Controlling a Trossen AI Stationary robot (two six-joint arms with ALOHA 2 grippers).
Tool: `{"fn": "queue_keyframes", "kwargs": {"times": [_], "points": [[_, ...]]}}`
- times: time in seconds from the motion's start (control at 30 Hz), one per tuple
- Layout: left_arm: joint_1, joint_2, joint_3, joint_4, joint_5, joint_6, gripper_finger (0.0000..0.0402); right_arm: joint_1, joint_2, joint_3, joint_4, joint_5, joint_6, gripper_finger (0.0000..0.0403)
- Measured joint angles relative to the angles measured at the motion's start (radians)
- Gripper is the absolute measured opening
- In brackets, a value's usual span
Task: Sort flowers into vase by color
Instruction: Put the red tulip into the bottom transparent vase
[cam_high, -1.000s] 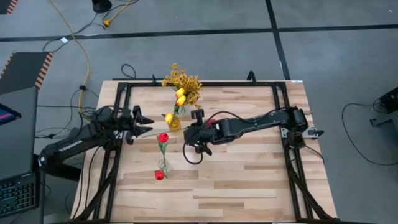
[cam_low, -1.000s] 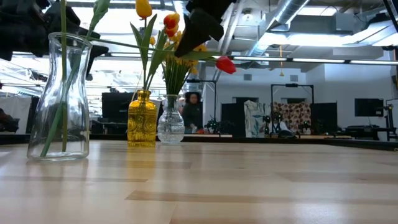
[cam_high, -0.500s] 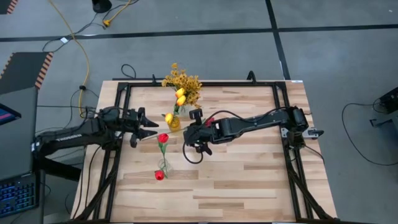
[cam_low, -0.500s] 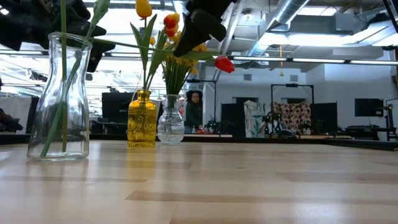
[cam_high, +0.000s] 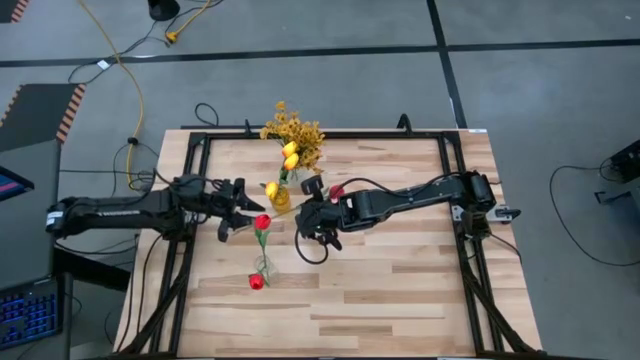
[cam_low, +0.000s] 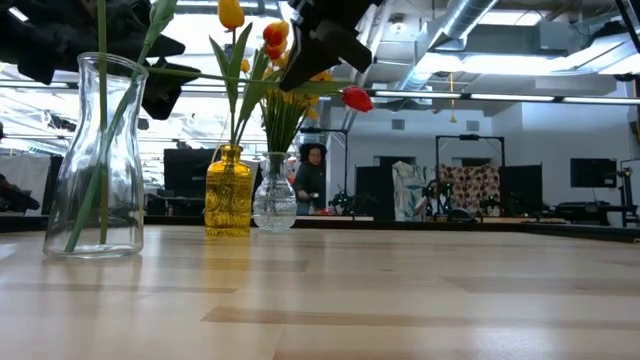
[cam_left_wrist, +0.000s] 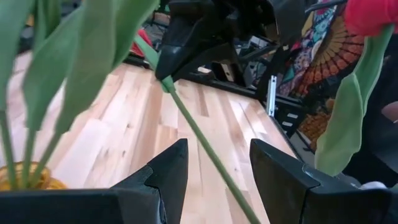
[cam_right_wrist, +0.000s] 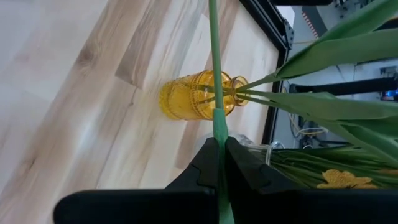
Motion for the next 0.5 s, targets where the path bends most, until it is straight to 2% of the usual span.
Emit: {"fn": "queue_keyframes", "kwargs": {"times": [0.5], "points": [[-0.038, 0.145, 0.000, 0.146, -0.052, -0.055, 0.0160, 0.001, 0.000, 0.000, 0.015, 0.001, -0.031, 0.0040]]}}
